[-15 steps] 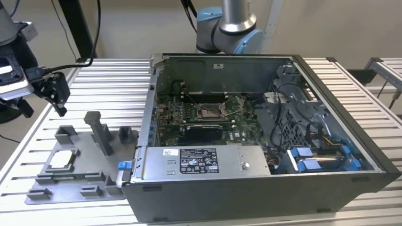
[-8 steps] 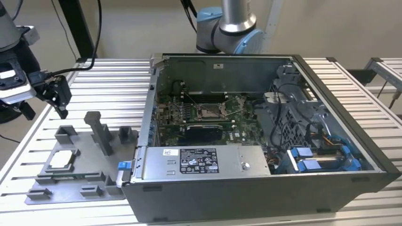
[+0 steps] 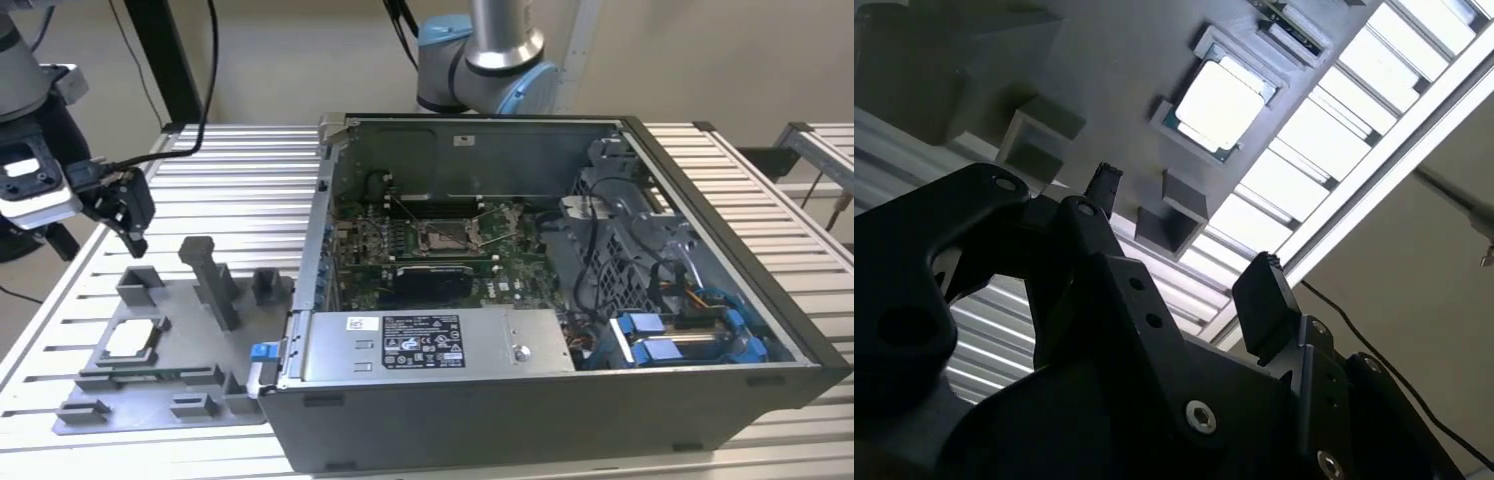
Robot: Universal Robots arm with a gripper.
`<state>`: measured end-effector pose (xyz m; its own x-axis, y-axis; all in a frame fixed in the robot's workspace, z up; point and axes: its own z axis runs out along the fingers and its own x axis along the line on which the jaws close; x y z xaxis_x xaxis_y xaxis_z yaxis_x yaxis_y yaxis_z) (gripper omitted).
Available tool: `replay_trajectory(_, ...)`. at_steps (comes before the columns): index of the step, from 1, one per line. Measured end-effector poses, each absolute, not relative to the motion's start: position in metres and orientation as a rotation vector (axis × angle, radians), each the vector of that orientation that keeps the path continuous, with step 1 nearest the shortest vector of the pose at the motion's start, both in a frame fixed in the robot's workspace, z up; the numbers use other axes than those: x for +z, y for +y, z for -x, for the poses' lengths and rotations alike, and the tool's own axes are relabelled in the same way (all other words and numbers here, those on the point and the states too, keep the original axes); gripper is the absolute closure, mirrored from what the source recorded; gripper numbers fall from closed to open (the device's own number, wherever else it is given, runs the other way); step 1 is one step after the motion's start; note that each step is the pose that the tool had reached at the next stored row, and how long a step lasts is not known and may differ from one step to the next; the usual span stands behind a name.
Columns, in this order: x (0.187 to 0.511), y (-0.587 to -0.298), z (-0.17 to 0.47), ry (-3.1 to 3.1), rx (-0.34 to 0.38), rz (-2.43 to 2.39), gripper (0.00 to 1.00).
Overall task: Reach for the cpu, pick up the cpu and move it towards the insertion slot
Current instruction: 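Pick up the cpu and move it towards the insertion slot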
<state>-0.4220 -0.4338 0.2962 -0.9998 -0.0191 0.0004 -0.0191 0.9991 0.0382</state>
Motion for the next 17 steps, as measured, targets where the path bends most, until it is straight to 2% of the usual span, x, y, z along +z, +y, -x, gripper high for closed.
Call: replay_trajectory(17,0.283,-0.434,0.422,-3.140,-0.060,-0.030,0.00)
